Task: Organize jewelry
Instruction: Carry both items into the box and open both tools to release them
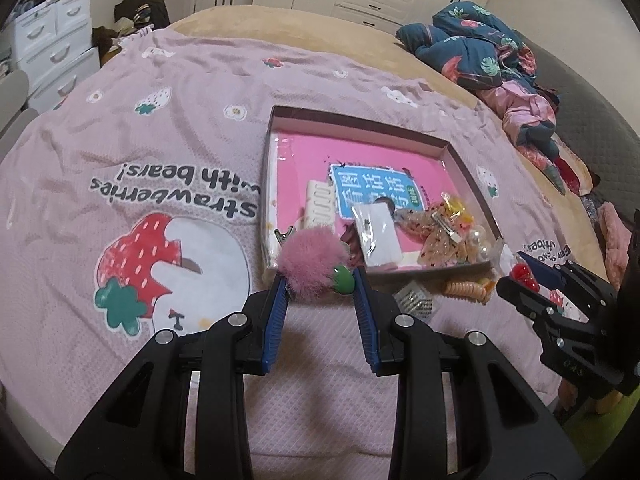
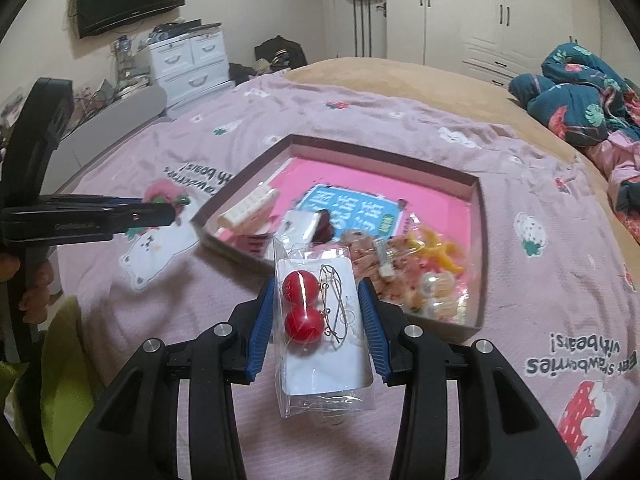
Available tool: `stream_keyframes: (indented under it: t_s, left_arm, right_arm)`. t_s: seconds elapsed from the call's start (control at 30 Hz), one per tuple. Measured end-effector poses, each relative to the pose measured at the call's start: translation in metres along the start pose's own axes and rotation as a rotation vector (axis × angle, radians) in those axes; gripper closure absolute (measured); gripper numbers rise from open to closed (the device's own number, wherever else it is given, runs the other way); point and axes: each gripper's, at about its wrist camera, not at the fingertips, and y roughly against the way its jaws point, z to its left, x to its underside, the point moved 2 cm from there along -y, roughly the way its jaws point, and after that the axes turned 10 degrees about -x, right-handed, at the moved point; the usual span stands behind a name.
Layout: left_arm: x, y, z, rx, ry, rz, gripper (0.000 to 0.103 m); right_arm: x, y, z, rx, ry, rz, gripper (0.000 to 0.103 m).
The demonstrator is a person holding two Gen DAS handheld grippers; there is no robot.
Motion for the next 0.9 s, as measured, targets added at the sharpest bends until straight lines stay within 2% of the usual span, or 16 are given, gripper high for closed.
stream_keyframes:
  t_s: [0.5,0.9]
  left_arm:
    - [-0.021,-0.008,-0.027,0.032,-0.032,-0.012,0.079]
    - [-0.032,-0.039,-0.051,0.039,-0.061,0.019,0.079]
  right_arm:
    - [0.001,0.009,-0.041,0.073,-0.060,-0.023,0.063]
    - [0.000,-0.003,-0.076,0.127,-0.107,-0.015,0.063]
